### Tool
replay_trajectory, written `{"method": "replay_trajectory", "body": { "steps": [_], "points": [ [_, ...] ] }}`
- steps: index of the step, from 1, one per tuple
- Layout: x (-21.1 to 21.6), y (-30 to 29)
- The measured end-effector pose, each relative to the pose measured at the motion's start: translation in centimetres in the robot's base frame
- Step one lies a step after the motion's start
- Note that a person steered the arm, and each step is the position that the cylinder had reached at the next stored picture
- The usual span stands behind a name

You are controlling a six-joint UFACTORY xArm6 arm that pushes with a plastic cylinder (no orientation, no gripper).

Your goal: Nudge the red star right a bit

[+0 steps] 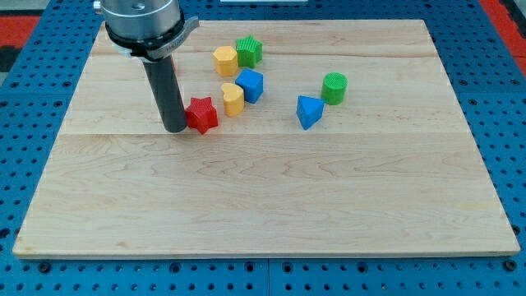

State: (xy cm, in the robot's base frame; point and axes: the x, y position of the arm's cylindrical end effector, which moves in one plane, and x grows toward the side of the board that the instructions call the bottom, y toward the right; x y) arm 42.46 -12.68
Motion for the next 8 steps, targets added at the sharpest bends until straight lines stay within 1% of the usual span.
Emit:
{"method": "replay_trajectory", "body": {
  "steps": [3,4,5,8],
  "points": [
    [-1.8,0.0],
    [-1.7,-0.6],
    [-0.5,-2.1],
    [-0.3,-0.8]
  ]
}}
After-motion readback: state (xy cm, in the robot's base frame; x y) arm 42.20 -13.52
